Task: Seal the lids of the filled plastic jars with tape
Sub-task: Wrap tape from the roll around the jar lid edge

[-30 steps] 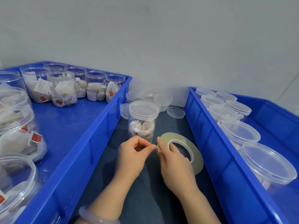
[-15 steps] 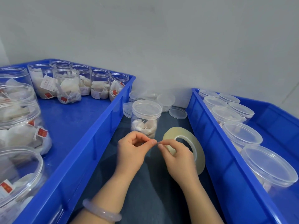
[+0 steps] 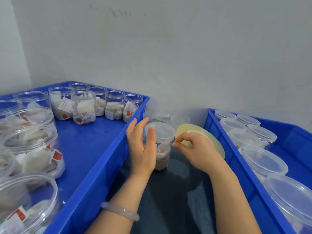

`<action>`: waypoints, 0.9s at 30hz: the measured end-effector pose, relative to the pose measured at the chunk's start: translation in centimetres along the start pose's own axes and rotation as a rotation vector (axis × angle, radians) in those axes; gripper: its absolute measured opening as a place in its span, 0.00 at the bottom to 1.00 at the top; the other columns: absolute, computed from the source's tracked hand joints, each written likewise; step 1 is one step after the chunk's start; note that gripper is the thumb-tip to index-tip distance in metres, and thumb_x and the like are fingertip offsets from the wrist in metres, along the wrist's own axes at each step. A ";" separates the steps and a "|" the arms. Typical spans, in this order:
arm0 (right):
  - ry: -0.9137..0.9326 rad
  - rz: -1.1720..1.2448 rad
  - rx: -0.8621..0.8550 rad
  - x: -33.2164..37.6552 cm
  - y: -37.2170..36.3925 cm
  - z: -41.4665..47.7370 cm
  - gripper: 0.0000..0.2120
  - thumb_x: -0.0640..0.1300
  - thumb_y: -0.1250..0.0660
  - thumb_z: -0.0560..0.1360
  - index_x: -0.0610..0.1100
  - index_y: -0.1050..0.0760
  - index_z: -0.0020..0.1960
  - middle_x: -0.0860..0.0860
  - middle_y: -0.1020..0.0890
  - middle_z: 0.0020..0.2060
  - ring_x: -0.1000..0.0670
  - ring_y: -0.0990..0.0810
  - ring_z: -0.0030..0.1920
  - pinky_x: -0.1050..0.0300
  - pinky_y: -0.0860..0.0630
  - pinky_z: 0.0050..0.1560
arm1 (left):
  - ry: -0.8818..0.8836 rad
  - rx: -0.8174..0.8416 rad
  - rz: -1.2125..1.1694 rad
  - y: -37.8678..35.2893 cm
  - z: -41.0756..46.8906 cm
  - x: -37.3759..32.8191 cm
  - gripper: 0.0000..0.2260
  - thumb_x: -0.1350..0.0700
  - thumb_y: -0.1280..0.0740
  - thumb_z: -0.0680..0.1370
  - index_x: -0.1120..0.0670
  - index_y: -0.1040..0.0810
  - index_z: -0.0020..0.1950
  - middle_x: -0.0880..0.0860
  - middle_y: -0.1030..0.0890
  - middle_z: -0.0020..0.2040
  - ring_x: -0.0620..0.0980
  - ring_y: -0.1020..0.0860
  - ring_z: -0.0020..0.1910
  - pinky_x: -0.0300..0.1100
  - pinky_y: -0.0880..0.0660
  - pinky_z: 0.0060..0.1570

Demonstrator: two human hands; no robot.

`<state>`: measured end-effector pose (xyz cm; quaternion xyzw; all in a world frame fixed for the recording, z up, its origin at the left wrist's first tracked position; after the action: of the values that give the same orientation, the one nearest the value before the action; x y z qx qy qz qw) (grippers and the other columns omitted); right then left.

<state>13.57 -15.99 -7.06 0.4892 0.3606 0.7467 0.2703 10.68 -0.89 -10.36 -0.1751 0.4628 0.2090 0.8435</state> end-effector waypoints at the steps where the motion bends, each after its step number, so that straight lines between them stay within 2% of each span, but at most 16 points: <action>1: 0.000 0.007 -0.001 -0.1 -0.1 0.2 0.09 0.53 0.32 0.74 0.61 0.26 0.36 0.53 0.18 0.42 0.50 0.21 0.43 0.51 0.23 0.49 | 0.014 0.049 0.005 -0.5 0.5 0.5 0.15 0.44 0.43 0.76 0.43 0.29 0.61 0.52 0.40 0.74 0.30 0.43 0.68 0.17 0.46 0.59; 2: 0.010 0.018 -0.004 -0.3 -0.2 0.3 0.08 0.52 0.32 0.74 0.61 0.26 0.37 0.54 0.18 0.41 0.51 0.22 0.43 0.54 0.24 0.50 | 0.019 0.105 0.011 -0.9 0.7 1.0 0.16 0.41 0.43 0.76 0.43 0.30 0.61 0.52 0.41 0.75 0.30 0.44 0.68 0.17 0.47 0.59; 4: 0.045 0.021 -0.015 -0.6 -0.3 0.4 0.07 0.51 0.31 0.74 0.60 0.25 0.38 0.58 0.20 0.40 0.55 0.23 0.42 0.64 0.28 0.46 | 0.011 0.191 -0.003 -1.7 0.5 2.3 0.22 0.33 0.40 0.71 0.42 0.31 0.59 0.51 0.34 0.70 0.35 0.39 0.68 0.26 0.42 0.65; 6: 0.048 0.032 -0.018 -0.7 -0.2 0.4 0.06 0.51 0.31 0.74 0.58 0.24 0.39 0.60 0.21 0.37 0.60 0.25 0.40 0.71 0.32 0.40 | -0.026 0.204 -0.002 -2.0 0.2 3.3 0.24 0.35 0.35 0.65 0.41 0.34 0.57 0.50 0.29 0.64 0.42 0.32 0.64 0.34 0.35 0.65; 9: 0.030 0.103 -0.009 -1.0 -0.1 0.2 0.06 0.48 0.30 0.74 0.55 0.24 0.38 0.67 0.24 0.28 0.69 0.28 0.35 0.75 0.34 0.36 | -0.118 0.236 0.076 -2.0 0.0 3.9 0.35 0.39 0.25 0.57 0.40 0.37 0.60 0.51 0.30 0.64 0.43 0.31 0.64 0.31 0.35 0.63; 11: 0.021 0.130 -0.016 -1.1 -0.1 0.2 0.07 0.48 0.30 0.73 0.55 0.23 0.37 0.67 0.24 0.27 0.68 0.29 0.32 0.74 0.34 0.35 | -0.146 0.228 0.102 -2.1 0.1 4.2 0.40 0.43 0.19 0.55 0.40 0.37 0.60 0.50 0.31 0.64 0.44 0.31 0.64 0.30 0.36 0.64; 14: 0.019 0.127 -0.032 -1.1 -0.2 0.4 0.05 0.49 0.29 0.73 0.54 0.22 0.38 0.61 0.24 0.30 0.65 0.29 0.30 0.71 0.34 0.34 | -0.185 0.177 0.101 -2.1 0.1 4.4 0.36 0.46 0.20 0.58 0.40 0.36 0.60 0.49 0.29 0.62 0.41 0.30 0.62 0.26 0.36 0.61; 17: 0.020 0.103 -0.056 -1.2 -0.4 0.6 0.04 0.49 0.30 0.73 0.53 0.21 0.40 0.62 0.26 0.26 0.67 0.29 0.31 0.73 0.34 0.34 | -0.193 0.155 0.099 -2.1 0.2 4.4 0.36 0.49 0.19 0.59 0.41 0.36 0.59 0.48 0.29 0.60 0.36 0.31 0.60 0.24 0.37 0.59; 21: 0.036 0.065 -0.091 -1.0 -0.6 0.7 0.03 0.50 0.30 0.74 0.53 0.20 0.42 0.62 0.26 0.31 0.73 0.30 0.36 0.78 0.36 0.36 | -0.171 0.142 0.098 -2.1 0.1 4.2 0.31 0.46 0.24 0.61 0.41 0.36 0.59 0.50 0.29 0.61 0.36 0.32 0.60 0.24 0.37 0.59; 24: 0.038 0.058 -0.104 -0.9 -0.6 0.6 0.03 0.49 0.31 0.74 0.55 0.21 0.41 0.62 0.26 0.30 0.72 0.30 0.36 0.78 0.35 0.36 | -0.163 0.130 0.098 -2.0 0.2 4.4 0.29 0.44 0.24 0.63 0.41 0.35 0.59 0.50 0.29 0.61 0.36 0.31 0.60 0.23 0.37 0.58; 27: 0.043 0.062 -0.125 -0.8 -0.7 0.6 0.05 0.49 0.31 0.74 0.56 0.23 0.40 0.63 0.26 0.27 0.72 0.29 0.35 0.78 0.35 0.34 | -0.166 0.123 0.103 -1.9 0.3 4.6 0.27 0.43 0.25 0.65 0.45 0.33 0.59 0.52 0.29 0.60 0.41 0.30 0.59 0.22 0.38 0.58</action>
<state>14.51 -15.98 -7.93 0.4662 0.3033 0.7862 0.2693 14.07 -1.50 -13.92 -0.0810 0.4119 0.2368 0.8762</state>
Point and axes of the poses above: each hand's wrist, its own z-axis towards the middle knuckle, its own y-axis out of the back of the hand, x = y × z, the point moved 4 cm from there along z, towards the middle knuckle
